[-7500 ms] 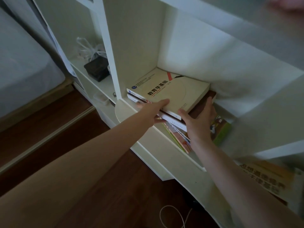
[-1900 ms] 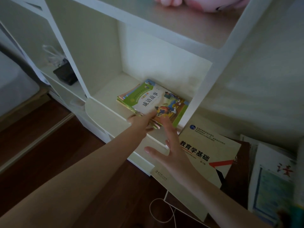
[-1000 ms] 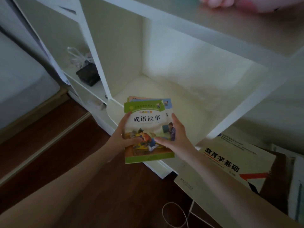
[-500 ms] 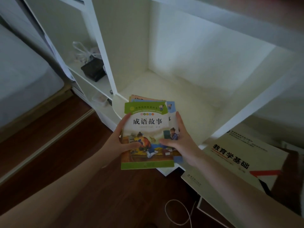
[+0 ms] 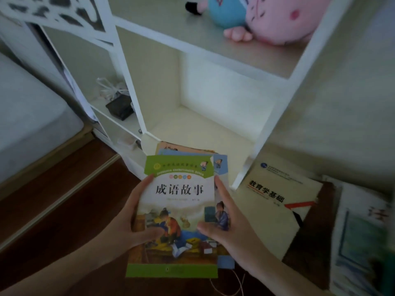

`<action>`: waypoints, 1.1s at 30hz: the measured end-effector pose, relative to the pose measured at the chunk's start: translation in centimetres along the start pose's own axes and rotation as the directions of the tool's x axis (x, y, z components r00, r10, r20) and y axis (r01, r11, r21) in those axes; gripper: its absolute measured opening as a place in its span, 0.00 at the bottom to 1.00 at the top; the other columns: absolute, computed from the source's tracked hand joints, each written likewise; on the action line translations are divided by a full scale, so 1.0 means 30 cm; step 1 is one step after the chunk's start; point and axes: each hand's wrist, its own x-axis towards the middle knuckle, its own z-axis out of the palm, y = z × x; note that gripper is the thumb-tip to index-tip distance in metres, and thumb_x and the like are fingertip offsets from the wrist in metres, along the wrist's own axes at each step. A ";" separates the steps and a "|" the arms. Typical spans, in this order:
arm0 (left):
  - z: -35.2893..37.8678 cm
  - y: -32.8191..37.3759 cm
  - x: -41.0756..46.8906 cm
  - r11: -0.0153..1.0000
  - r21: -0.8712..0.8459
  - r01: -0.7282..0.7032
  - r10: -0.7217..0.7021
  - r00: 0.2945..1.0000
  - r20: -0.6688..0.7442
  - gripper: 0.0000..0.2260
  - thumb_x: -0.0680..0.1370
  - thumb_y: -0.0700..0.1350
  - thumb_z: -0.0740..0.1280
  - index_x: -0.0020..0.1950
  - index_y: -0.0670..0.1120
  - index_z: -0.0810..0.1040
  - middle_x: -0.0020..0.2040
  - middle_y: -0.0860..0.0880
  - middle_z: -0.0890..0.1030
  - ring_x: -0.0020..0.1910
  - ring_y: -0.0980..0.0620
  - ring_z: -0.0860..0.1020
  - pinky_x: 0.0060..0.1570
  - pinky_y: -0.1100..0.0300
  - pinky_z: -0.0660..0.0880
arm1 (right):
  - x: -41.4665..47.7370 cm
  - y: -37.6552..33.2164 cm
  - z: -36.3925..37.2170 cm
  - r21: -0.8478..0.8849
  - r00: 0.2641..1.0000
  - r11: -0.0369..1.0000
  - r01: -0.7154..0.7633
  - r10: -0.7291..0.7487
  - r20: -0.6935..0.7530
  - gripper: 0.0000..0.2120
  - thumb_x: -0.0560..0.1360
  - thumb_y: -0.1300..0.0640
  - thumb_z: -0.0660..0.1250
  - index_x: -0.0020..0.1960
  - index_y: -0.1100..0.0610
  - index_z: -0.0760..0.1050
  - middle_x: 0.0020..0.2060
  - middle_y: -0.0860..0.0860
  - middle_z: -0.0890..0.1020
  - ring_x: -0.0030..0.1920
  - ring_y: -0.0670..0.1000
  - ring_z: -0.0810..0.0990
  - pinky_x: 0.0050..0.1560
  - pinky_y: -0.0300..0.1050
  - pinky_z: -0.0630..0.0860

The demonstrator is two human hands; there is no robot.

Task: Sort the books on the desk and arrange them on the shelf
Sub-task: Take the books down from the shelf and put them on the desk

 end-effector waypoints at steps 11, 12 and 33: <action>0.559 -0.011 -0.086 0.993 0.115 -0.035 -0.012 0.926 0.377 0.44 0.67 0.35 0.75 0.69 0.70 0.57 0.61 0.60 0.77 0.60 0.47 0.79 0.54 0.49 0.78 | -0.589 -0.028 -0.329 0.044 0.951 0.996 0.076 -0.060 -0.303 0.42 0.69 0.58 0.73 0.71 0.35 0.52 0.64 0.22 0.57 0.54 0.15 0.59 0.50 0.19 0.67; 0.627 -0.008 -0.086 0.990 0.133 -0.054 -0.005 0.913 0.408 0.44 0.67 0.35 0.75 0.69 0.69 0.57 0.62 0.60 0.77 0.60 0.49 0.79 0.54 0.50 0.78 | -0.648 -0.032 -0.366 0.023 0.939 0.996 0.089 -0.076 -0.336 0.43 0.67 0.55 0.75 0.71 0.34 0.52 0.64 0.20 0.59 0.55 0.16 0.60 0.51 0.19 0.67; 1.800 -0.147 -0.116 0.760 0.416 -0.499 -0.077 0.567 0.820 0.41 0.71 0.42 0.74 0.70 0.67 0.51 0.62 0.70 0.65 0.53 0.72 0.75 0.48 0.67 0.77 | -1.605 0.126 -0.861 0.053 0.521 0.992 0.114 -0.014 -0.853 0.42 0.72 0.68 0.71 0.74 0.38 0.56 0.49 0.33 0.70 0.33 0.34 0.74 0.35 0.30 0.74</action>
